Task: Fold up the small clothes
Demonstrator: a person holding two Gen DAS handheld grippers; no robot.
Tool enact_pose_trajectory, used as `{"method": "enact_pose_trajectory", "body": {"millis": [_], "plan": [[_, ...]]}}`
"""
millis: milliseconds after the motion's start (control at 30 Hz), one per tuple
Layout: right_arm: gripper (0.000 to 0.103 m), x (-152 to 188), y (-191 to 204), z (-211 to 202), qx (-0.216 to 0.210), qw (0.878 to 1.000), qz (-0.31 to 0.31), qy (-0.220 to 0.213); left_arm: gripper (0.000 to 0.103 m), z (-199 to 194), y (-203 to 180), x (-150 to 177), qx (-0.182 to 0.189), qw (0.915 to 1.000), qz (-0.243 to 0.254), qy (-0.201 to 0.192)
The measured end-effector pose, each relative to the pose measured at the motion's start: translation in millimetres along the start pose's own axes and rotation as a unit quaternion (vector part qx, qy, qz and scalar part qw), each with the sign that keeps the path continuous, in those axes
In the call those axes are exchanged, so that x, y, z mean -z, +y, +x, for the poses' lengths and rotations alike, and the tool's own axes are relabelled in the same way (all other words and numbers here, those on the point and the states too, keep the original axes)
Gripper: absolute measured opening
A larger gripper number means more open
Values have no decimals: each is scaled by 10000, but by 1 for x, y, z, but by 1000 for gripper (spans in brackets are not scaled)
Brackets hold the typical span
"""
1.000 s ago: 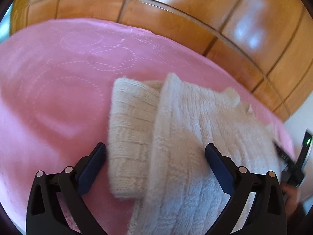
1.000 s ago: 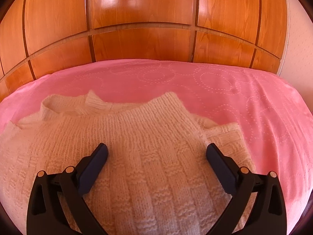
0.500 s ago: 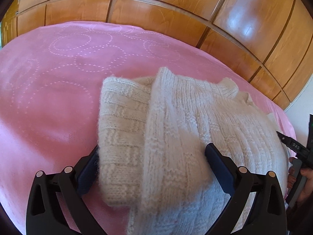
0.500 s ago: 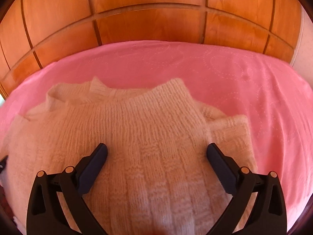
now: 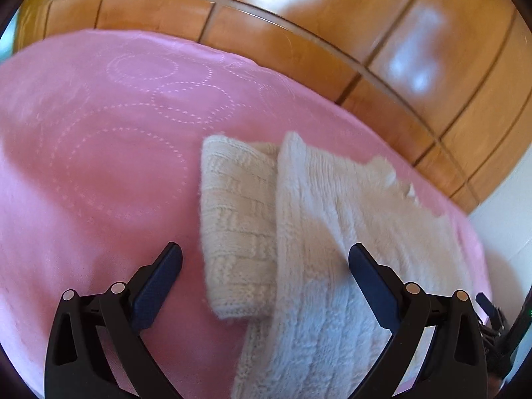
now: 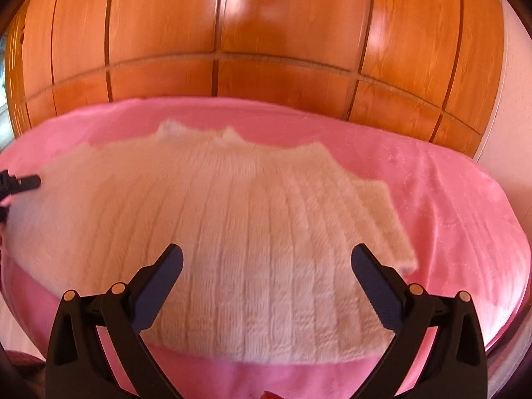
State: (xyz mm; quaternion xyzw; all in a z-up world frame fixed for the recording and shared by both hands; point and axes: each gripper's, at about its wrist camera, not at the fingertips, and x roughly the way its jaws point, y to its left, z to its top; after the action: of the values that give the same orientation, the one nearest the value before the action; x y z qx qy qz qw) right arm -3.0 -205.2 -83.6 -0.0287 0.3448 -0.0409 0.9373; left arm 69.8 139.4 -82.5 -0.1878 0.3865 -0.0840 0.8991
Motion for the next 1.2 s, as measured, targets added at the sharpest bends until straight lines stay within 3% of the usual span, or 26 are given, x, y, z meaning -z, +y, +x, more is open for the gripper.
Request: {"method": "enact_pose_trajectory", "body": {"millis": [33, 100, 267, 367, 400, 467, 633, 800, 967, 1200], "plan": [[101, 4, 1, 10, 8, 9997, -1, 256, 99, 2, -1, 1, 16, 10000, 37, 44], [101, 9, -2, 14, -61, 9995, 263, 147, 99, 5, -4, 0, 13, 10000, 91, 29], [101, 11, 3, 14, 140, 9997, 200, 40, 94, 19, -10, -7, 211, 9996, -12, 177], [101, 14, 0, 13, 103, 9994, 333, -14, 81, 19, -3, -10, 154, 9987, -436, 210], [101, 15, 2, 13, 117, 9994, 332, -35, 69, 17, -1, -11, 165, 9980, -564, 219], [101, 16, 2, 12, 148, 9992, 366, -88, 57, 17, 4, -14, 317, 9961, -768, 308], [101, 17, 2, 10, 153, 9987, 451, -161, 42, 17, -4, -12, 318, 9981, -384, 358], [101, 17, 1, 9, 135, 9987, 473, -159, 24, 13, -3, -18, 490, 9968, -527, 338], [101, 17, 0, 8, 108, 9986, 500, -121, 21, -9, -31, -29, 461, 9987, -195, -42], [101, 16, -1, 7, 99, 9986, 504, -84, 20, -45, -99, -51, 1282, 9896, 477, -446]]}}
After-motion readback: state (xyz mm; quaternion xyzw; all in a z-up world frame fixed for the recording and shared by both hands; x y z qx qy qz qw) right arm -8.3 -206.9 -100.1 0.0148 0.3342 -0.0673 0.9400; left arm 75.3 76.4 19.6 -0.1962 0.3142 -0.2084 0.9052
